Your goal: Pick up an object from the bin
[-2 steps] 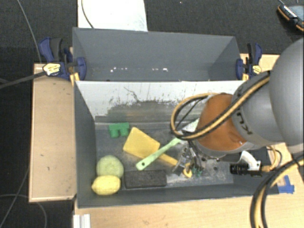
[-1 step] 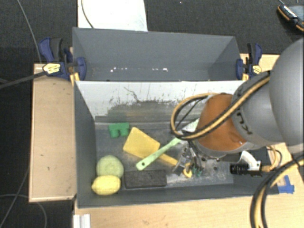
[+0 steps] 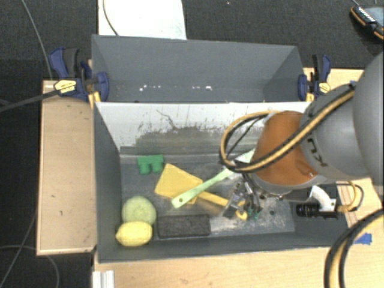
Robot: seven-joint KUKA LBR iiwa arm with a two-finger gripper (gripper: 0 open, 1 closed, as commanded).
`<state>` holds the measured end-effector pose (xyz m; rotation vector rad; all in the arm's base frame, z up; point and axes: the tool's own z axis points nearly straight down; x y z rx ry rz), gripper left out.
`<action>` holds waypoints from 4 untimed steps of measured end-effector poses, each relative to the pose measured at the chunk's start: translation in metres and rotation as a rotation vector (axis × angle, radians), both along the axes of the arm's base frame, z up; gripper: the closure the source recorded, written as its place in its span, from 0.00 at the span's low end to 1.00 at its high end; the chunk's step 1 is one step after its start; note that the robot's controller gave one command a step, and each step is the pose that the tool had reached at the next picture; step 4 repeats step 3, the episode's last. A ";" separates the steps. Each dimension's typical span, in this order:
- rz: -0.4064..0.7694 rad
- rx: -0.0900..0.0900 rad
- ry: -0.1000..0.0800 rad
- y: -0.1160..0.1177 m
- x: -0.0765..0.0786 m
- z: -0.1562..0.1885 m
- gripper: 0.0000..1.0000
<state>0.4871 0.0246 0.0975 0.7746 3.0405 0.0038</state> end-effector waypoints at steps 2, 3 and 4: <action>0.006 0.000 -0.006 0.000 0.002 0.056 1.00; 0.009 0.001 -0.006 0.000 0.001 0.064 1.00; 0.009 0.001 -0.006 0.000 0.001 0.064 1.00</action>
Offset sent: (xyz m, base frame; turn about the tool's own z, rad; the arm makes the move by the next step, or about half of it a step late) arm 0.0005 -0.0004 0.0434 -0.0017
